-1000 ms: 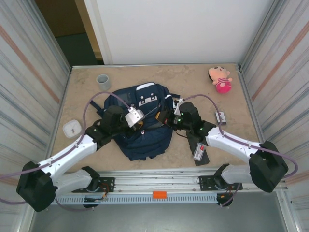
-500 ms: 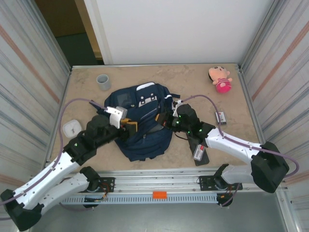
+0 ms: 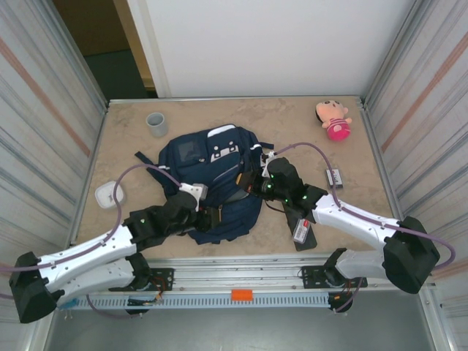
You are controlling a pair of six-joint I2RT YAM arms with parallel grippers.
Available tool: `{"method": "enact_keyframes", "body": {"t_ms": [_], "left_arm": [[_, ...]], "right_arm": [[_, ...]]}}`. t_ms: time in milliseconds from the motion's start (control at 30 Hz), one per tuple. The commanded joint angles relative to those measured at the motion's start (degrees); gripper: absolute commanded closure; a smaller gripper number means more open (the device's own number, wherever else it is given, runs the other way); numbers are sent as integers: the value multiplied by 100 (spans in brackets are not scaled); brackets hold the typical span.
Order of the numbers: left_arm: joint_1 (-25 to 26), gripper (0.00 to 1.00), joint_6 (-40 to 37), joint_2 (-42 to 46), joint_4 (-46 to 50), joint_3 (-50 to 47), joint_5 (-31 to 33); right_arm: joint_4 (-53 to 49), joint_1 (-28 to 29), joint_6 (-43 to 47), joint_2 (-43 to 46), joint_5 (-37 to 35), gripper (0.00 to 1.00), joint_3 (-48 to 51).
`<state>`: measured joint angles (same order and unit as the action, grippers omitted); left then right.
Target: Pack books, pencil case, and school supplies into a backpack
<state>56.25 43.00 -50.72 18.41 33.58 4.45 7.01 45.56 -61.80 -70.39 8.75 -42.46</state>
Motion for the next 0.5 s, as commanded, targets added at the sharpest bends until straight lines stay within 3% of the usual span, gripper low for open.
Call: {"method": "enact_keyframes", "body": {"t_ms": [0, 167, 333, 467], "left_arm": [[26, 59, 180, -154, -267, 56, 128], [26, 65, 78, -449, -639, 34, 60], [30, 88, 55, -518, -329, 99, 662], [18, 99, 41, -307, 70, -2, 999]], "right_arm": [[240, 58, 309, 250, -155, 100, -332], [248, 76, 337, 208, -105, 100, -384], [195, 66, 383, 236, -19, 100, -425], [-94, -107, 517, 379, 64, 100, -467]]}}
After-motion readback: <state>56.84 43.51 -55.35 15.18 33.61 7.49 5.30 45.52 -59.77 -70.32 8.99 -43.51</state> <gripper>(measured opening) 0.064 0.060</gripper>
